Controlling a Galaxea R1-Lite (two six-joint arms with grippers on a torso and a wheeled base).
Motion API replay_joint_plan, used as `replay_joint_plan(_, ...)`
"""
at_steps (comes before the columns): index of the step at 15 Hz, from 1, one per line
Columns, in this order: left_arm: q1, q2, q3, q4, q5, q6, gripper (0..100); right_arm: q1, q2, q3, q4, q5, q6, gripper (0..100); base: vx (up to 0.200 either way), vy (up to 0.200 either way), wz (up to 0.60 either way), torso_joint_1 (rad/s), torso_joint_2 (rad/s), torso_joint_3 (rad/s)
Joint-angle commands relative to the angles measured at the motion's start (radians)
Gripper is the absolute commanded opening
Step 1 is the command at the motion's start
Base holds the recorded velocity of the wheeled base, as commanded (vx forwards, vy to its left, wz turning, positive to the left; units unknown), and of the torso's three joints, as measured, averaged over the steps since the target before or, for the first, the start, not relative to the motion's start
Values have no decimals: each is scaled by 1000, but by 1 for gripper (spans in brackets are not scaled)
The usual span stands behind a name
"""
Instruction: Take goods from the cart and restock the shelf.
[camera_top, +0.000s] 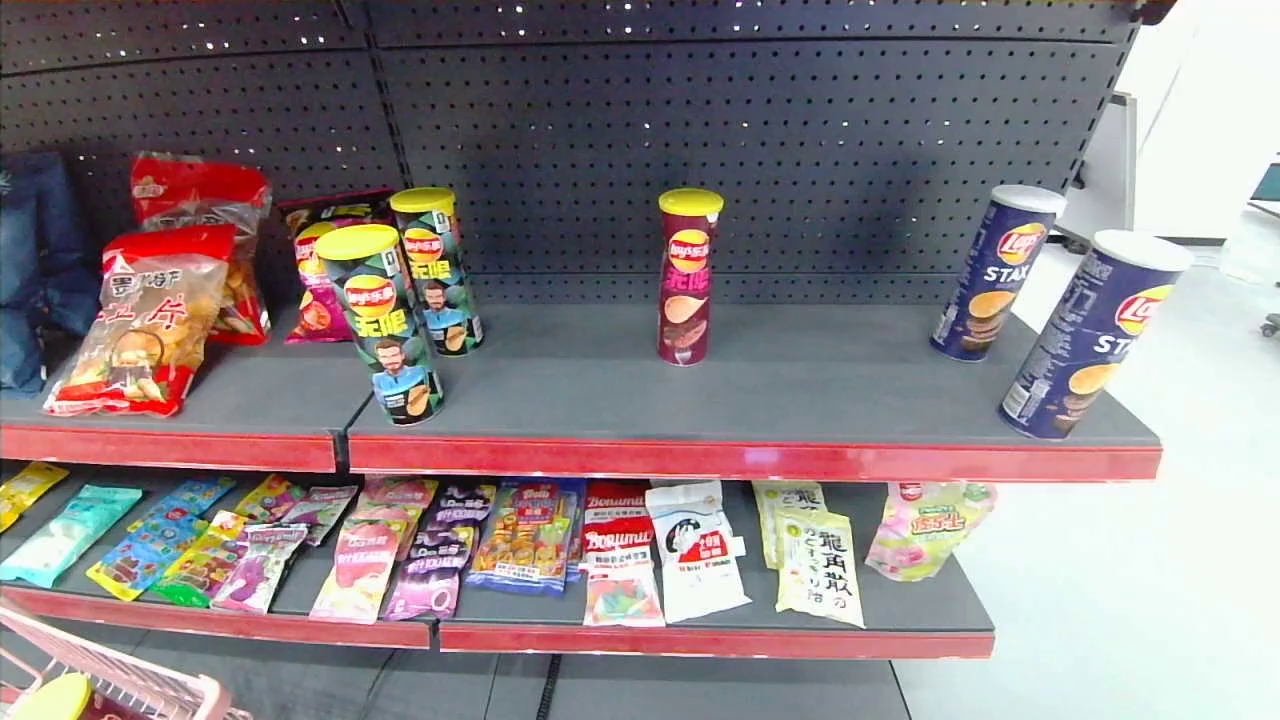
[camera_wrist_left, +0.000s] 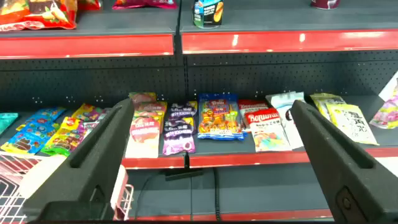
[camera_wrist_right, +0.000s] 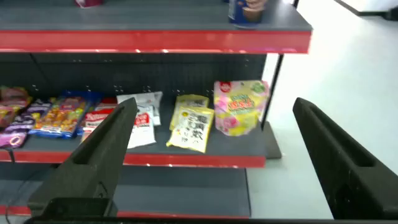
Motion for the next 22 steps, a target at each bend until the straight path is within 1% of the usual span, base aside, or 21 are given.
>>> replay_joint_plan(1, 1, 0, 0, 0, 1, 0, 100, 1, 1, 0, 1, 0, 0, 100, 0, 0, 600, -2, -12, -2)
replay_joint_plan(16, 1, 0, 0, 0, 1, 0, 100, 1, 1, 0, 1, 2, 1, 100, 0, 0, 600, 3, 2, 2)
replay_joint_plan(19, 1, 0, 0, 0, 1, 0, 100, 1, 1, 0, 1, 5, 0, 100, 0, 0, 0, -17, 27, 17)
replay_joint_plan(22, 1, 2, 0, 0, 1, 0, 100, 1, 1, 0, 1, 5, 1, 100, 0, 0, 0, -133, 325, 177)
